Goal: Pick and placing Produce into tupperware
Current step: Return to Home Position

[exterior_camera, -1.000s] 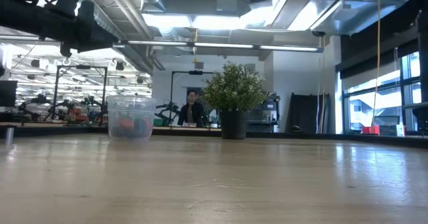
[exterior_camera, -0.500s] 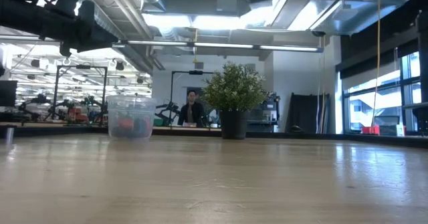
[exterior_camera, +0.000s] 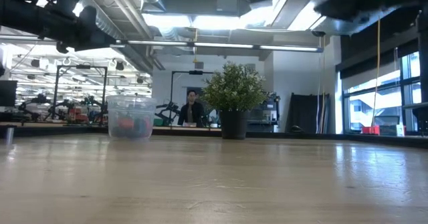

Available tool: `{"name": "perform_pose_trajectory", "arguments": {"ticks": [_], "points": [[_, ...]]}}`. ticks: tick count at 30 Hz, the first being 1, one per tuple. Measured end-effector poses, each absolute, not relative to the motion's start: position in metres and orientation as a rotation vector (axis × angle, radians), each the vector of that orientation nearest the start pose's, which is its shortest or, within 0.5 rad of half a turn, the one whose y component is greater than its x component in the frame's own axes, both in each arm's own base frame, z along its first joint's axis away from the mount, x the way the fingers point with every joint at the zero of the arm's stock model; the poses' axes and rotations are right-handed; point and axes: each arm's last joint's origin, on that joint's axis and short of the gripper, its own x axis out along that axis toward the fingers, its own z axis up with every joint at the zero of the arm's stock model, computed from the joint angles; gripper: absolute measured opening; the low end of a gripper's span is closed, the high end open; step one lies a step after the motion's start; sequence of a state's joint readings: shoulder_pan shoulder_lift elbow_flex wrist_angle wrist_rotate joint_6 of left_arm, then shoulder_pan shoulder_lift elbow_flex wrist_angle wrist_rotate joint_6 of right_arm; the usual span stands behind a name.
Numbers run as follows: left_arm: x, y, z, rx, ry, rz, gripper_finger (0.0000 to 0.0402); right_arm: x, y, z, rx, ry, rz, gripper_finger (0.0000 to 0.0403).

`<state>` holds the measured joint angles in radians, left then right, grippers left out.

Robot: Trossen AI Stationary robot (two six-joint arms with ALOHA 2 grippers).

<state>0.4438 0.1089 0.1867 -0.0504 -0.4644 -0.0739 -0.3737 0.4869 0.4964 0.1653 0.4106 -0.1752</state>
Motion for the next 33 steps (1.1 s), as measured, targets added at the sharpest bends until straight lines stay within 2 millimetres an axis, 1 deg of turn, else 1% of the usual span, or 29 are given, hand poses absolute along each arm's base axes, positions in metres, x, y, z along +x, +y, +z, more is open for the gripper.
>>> {"name": "perform_pose_trajectory", "arguments": {"ticks": [3,5,10,14,16,21,29,31,33], "points": [[0.076,0.051,0.214,-0.044,-0.05,0.935,0.0145,0.102,-0.058,0.28,-0.142,-0.114,-0.835,0.0229],[0.075,0.052,0.214,-0.039,-0.048,0.961,0.0145,0.097,-0.059,0.266,-0.12,-0.116,-0.857,0.0229],[0.074,0.052,0.213,-0.039,-0.043,0.988,0.0145,0.088,-0.059,0.245,-0.047,-0.154,-0.892,0.023],[0.077,0.051,0.21,-0.015,-0.012,0.891,0.0145,0.086,-0.058,0.233,-0.007,-0.171,-0.882,0.023],[0.079,0.051,0.205,-0.02,0.002,0.863,0.0145,0.085,-0.058,0.227,0.011,-0.181,-0.872,0.023],[0.081,0.051,0.196,-0.037,0.014,0.862,0.0145,0.085,-0.058,0.212,0.04,-0.186,-0.869,0.023],[0.081,0.051,0.196,-0.019,0.019,0.862,0.0145,0.084,-0.057,0.191,0.059,-0.256,-0.863,0.023],[0.081,0.051,0.196,-0.016,0.02,0.862,0.0145,0.083,-0.056,0.189,0.059,-0.265,-0.862,0.0229],[0.081,0.051,0.196,-0.015,0.021,0.862,0.0145,0.081,-0.055,0.19,0.056,-0.284,-0.861,0.0229]]}}
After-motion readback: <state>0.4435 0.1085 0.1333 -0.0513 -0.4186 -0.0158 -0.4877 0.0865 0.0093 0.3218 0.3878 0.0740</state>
